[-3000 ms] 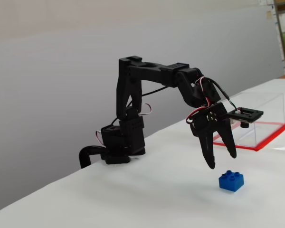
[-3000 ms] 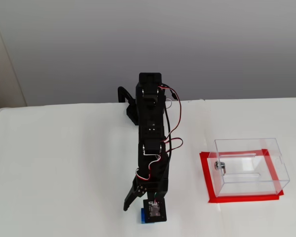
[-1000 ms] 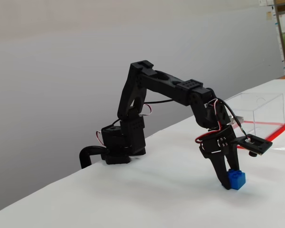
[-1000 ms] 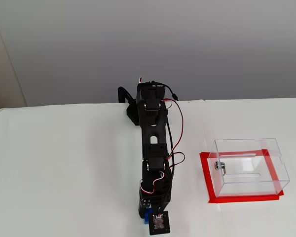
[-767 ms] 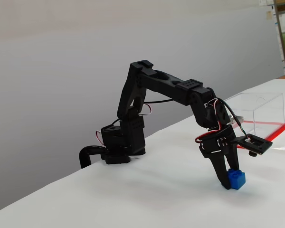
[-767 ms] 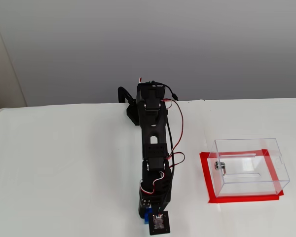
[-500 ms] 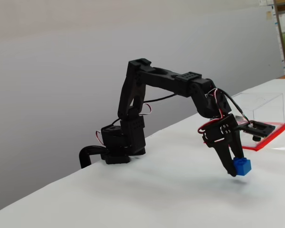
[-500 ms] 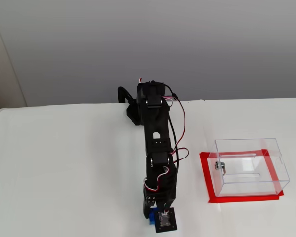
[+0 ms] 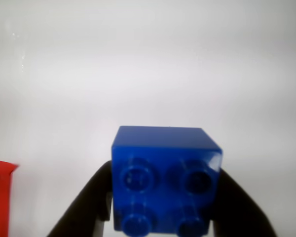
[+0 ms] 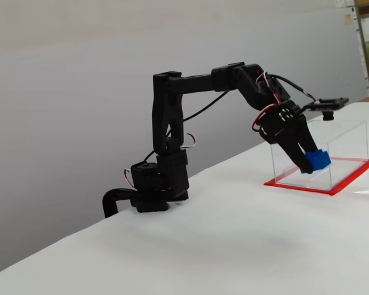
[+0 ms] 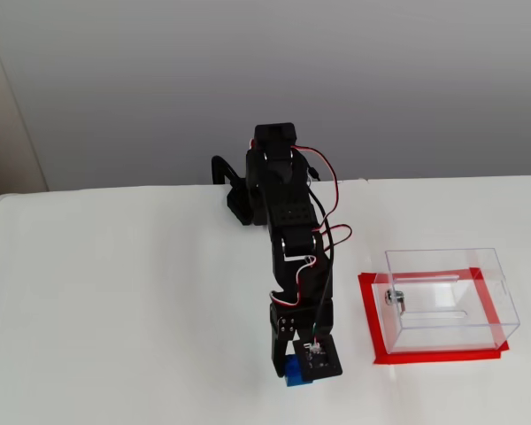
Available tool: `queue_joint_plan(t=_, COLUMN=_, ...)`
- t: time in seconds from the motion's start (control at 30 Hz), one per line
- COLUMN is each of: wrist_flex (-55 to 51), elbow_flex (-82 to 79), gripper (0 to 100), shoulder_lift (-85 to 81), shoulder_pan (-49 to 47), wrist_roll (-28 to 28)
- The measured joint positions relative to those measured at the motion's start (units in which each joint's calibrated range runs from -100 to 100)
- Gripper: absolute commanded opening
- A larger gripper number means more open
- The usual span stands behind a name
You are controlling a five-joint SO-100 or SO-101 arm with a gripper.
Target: Pick the blue lego brick and place it into the transparent box
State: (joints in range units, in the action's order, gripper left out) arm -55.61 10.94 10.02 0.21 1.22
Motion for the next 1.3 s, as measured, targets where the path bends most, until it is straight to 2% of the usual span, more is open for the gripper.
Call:
queue_joint_plan(t=0.73, wrist_flex=0.0, elbow_flex=-9.71, gripper=10, shoulder_lift=-35.18, shoulder_pan=-5.13, wrist_roll=-0.1)
queue_joint_plan(t=0.97, wrist_flex=0.0, elbow_flex=-11.3, gripper=10, shoulder_lift=-36.96, shoulder_pan=-8.01, wrist_roll=-0.1)
queue_joint_plan(t=1.3, wrist_flex=0.43, elbow_flex=-11.3, gripper=10, shoulder_lift=-34.76, shoulder_pan=-19.02, wrist_roll=-0.1)
